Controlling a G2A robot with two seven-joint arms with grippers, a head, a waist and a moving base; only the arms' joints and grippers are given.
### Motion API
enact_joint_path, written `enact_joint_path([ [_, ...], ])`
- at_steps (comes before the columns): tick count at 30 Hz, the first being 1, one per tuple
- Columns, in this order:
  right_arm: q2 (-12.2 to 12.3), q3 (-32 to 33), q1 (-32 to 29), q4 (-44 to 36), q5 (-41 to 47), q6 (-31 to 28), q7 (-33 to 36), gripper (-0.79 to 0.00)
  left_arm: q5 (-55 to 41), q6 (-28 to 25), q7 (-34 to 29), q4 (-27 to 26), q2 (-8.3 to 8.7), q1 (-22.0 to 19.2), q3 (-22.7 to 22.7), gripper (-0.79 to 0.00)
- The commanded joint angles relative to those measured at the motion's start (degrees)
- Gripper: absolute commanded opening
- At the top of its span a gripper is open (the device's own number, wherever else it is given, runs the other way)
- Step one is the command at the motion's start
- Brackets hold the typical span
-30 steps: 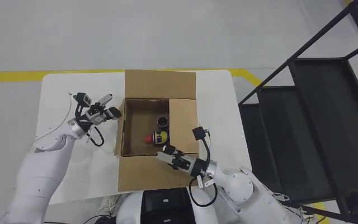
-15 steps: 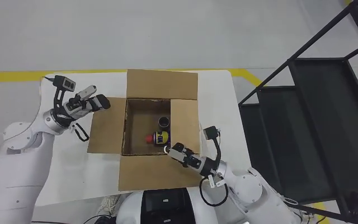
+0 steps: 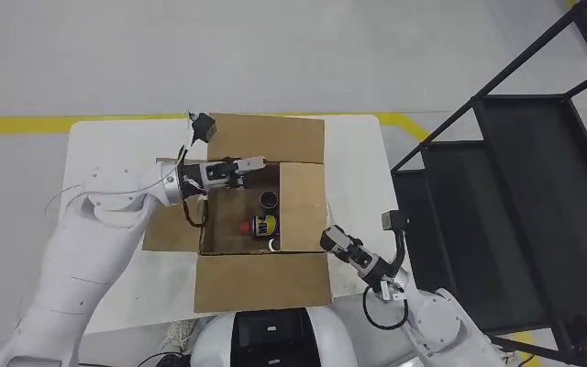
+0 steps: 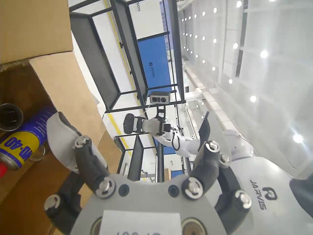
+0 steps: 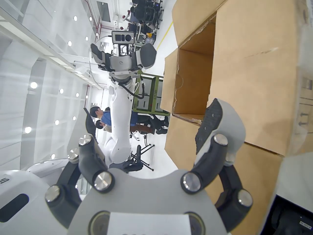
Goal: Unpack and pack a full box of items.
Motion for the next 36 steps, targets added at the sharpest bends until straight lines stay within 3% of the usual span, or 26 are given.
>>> enact_joint_path([
  [1,0.1,0.9,-0.54,0.38,0.88,-0.7,0.52,0.0,3.25,-1.09,2.05,3.25,-1.11,-2.45,4.47,0.0],
  [9,0.34,1.62,-0.53,1.48,2.38,-1.46,3.34,0.0,8.68,-0.67,7.22,13.39,-5.37,-8.38,15.24,0.0],
  [18,0.45,-0.52,1.8,2.25,1.54,-0.51,6.9,0.0,2.58,-6.63,10.0,21.25,-9.66,-11.25,19.6,0.0],
  [23,0.58,-2.46,2.32,0.8,-0.37,-0.37,9.77,0.0,-0.1,-9.13,8.18,19.06,-10.31,-11.53,18.81,0.0],
  [28,0.9,-3.44,1.38,-1.55,-1.1,-3.21,13.39,0.0,-2.98,-7.61,5.16,15.5,-10.81,-11.06,18.72,0.0],
  [36,1.58,-3.0,-1.76,-4.09,-2.68,-5.51,16.54,0.0,-11.76,-7.65,2.57,17.38,-14.19,-13.44,21.54,0.0],
])
